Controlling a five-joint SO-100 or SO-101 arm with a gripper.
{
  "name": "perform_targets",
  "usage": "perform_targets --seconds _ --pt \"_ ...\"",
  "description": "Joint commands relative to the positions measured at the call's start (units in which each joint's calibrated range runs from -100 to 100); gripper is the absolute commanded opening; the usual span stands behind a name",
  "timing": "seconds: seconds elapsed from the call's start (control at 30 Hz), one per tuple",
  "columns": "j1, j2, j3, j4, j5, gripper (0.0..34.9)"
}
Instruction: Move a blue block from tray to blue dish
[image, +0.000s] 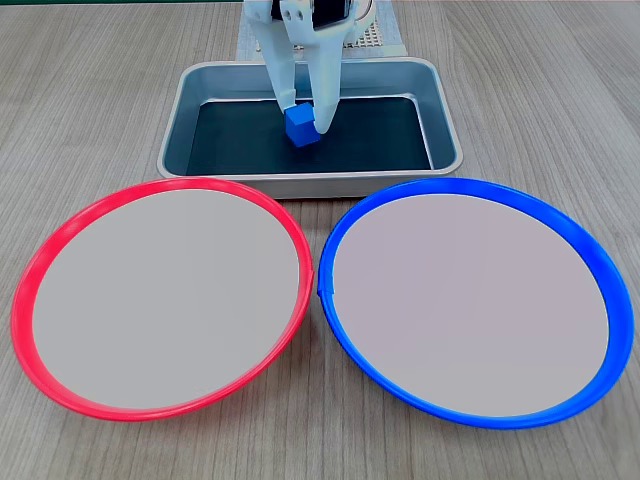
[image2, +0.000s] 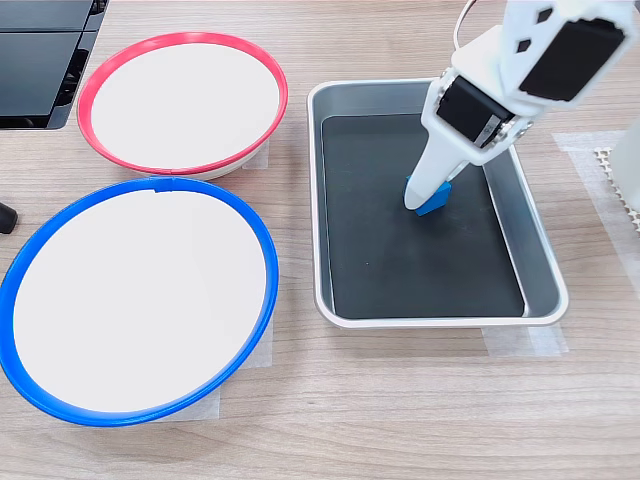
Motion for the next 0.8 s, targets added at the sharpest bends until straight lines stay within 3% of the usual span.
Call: perform_targets --seconds 0.0,0.03,0.2,0.4,0.53,0.77 --pt "0.05 2.33 -0.92 -1.67 0.49 4.7" --pt "0.05 2.76 -1.83 -1.67 0.24 0.4" --pt "-2.11 4.04 -13.03 0.39 -2.88 0.3" --pt "-9.45 16.15 -41.89 -0.27 -10.01 0.3" --pt "-12.84 32.95 -55.18 -7.36 -11.82 0.3" --pt "-16.23 44.46 -59.82 -12.32 -11.67 1.1"
